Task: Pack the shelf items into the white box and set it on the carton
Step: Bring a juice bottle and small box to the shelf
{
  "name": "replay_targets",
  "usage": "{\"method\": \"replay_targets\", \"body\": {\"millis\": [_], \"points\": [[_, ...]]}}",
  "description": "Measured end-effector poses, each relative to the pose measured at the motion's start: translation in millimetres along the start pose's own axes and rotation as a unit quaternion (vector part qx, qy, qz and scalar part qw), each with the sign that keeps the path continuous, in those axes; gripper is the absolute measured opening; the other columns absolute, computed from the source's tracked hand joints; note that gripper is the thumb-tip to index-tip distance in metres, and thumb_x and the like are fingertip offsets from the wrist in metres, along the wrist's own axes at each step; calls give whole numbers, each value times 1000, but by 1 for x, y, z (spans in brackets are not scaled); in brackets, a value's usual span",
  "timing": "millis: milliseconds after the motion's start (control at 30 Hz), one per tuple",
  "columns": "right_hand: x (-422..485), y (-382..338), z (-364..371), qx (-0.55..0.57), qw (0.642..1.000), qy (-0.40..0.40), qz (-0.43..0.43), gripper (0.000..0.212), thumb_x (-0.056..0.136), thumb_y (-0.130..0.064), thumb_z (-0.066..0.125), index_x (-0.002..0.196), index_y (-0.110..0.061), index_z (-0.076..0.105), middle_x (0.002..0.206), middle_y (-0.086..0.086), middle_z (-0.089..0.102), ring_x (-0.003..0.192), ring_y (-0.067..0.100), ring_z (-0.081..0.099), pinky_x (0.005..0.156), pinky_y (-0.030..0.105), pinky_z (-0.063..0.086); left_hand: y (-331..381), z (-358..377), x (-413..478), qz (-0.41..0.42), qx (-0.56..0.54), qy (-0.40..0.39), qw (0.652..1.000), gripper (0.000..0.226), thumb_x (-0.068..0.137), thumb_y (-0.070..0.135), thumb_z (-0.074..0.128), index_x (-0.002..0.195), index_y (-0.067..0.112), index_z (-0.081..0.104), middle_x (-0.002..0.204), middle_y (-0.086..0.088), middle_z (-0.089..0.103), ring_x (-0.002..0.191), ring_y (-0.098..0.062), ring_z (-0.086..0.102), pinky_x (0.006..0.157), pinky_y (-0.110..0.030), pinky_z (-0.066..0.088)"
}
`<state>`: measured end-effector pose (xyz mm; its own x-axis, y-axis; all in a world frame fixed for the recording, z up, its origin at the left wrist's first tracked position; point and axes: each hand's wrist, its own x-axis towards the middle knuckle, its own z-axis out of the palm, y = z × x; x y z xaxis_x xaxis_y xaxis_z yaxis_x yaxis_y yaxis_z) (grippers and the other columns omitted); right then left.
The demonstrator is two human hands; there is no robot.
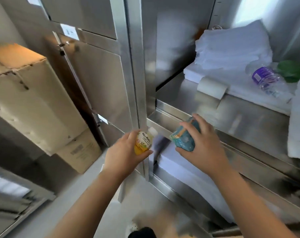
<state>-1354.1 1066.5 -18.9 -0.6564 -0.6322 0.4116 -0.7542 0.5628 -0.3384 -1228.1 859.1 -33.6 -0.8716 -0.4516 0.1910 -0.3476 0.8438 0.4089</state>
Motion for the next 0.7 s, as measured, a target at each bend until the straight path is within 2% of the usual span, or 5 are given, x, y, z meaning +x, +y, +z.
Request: {"method": "replay_targets", "body": {"millis": [133, 267, 367, 533, 700], "points": [[11, -57, 23, 28, 996, -37, -70, 68, 65, -42, 78, 126, -28, 51, 146, 6, 31, 124, 27, 38, 95, 43, 45, -43, -32, -37, -60, 19, 36, 997, 63, 71, 70, 59, 123, 44, 35, 110, 16, 54, 91, -14, 59, 59, -26, 40], [18, -124, 45, 67, 986, -59, -138, 68, 63, -38, 81, 124, -24, 55, 145, 9, 35, 123, 29, 41, 95, 44, 45, -90, -67, -81, -134, 17, 72, 988, 67, 69, 72, 58, 124, 45, 30, 112, 16, 53, 94, -14, 59, 67, -31, 51], [18, -180, 62, 81, 976, -74, -191, 70, 62, -40, 83, 124, -25, 55, 144, 8, 37, 121, 27, 42, 94, 40, 44, -124, -95, -120, -190, 11, 103, 976, 67, 68, 74, 55, 122, 46, 29, 114, 18, 53, 93, -11, 58, 67, -31, 53], [5, -298, 92, 101, 953, -95, -271, 72, 63, -45, 81, 126, -29, 50, 145, 6, 35, 125, 27, 41, 96, 41, 44, -192, -157, -201, -249, 29, 146, 957, 66, 64, 78, 48, 121, 48, 30, 107, 21, 53, 77, -4, 49, 52, -20, 34], [-27, -434, 125, 144, 926, -113, -329, 74, 62, -45, 81, 128, -30, 50, 146, 4, 34, 126, 23, 39, 98, 40, 40, -274, -226, -299, -313, 60, 171, 932, 64, 69, 73, 55, 122, 46, 33, 109, 20, 52, 92, -9, 58, 64, -28, 45]]}}
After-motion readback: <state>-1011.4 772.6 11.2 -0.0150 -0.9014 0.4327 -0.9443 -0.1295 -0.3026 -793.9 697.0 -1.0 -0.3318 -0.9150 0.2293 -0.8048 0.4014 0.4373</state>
